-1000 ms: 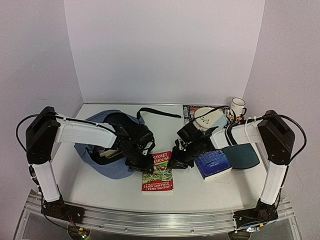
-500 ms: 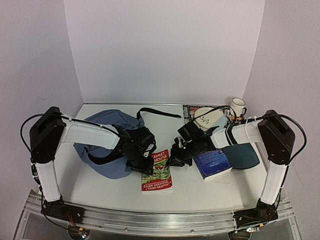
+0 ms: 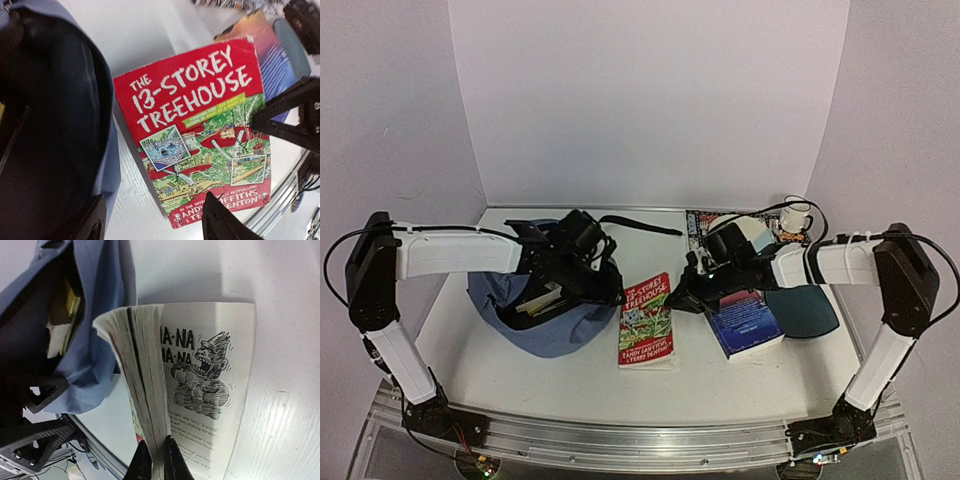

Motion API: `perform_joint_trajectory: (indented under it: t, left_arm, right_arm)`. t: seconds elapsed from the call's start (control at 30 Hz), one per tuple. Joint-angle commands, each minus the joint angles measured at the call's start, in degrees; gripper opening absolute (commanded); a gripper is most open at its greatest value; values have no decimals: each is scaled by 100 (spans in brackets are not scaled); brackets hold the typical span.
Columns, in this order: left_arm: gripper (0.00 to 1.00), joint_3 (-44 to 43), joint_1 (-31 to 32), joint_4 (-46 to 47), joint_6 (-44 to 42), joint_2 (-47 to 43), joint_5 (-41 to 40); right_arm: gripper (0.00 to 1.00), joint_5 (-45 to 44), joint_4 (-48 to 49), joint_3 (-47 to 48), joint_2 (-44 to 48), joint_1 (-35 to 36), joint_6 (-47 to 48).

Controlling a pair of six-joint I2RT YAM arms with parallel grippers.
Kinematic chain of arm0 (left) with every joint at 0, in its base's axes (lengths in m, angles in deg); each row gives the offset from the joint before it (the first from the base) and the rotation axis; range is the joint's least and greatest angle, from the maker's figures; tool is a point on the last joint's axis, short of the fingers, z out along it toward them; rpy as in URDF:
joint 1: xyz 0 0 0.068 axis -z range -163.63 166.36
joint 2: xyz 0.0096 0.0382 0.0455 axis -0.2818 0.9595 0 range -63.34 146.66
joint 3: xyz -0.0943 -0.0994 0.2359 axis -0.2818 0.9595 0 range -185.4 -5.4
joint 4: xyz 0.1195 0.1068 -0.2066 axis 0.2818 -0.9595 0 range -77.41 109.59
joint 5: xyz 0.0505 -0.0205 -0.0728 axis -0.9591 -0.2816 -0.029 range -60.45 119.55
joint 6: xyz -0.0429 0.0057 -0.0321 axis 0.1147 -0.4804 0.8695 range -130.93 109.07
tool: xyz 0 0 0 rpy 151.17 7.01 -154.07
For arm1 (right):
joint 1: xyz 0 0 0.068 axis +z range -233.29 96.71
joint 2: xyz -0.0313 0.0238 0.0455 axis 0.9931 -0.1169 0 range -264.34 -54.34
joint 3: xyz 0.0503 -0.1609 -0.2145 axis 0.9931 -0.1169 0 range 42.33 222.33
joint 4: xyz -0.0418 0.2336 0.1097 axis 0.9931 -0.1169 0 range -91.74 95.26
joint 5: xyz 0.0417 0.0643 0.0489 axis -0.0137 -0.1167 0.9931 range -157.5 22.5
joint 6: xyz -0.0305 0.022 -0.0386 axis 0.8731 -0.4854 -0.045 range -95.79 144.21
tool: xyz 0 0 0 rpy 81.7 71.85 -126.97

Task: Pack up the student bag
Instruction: Grab the book from the center of the board, then pass from the right arm to the left

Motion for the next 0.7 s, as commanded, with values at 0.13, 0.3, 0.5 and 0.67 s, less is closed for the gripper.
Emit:
perform_joint_trajectory:
  t: [0.13,0.3,0.5,0.67]
  left_arm:
    - [76,-432,-604,616,112,-915,300]
    - [81,-466,-916,979,176,-1048,862]
    - [83,-517,-1194,1216,136,-1078,1374]
    - [83,-465,-1349,1396,138,-1140,1619]
  right_arm:
    - [0,255,224,9,1127,-242,333]
    - [0,322,225,271,1486,-269,612]
    - [0,480,291,553,1716,-269,728]
    - [0,569,337,790,1857,-273,764]
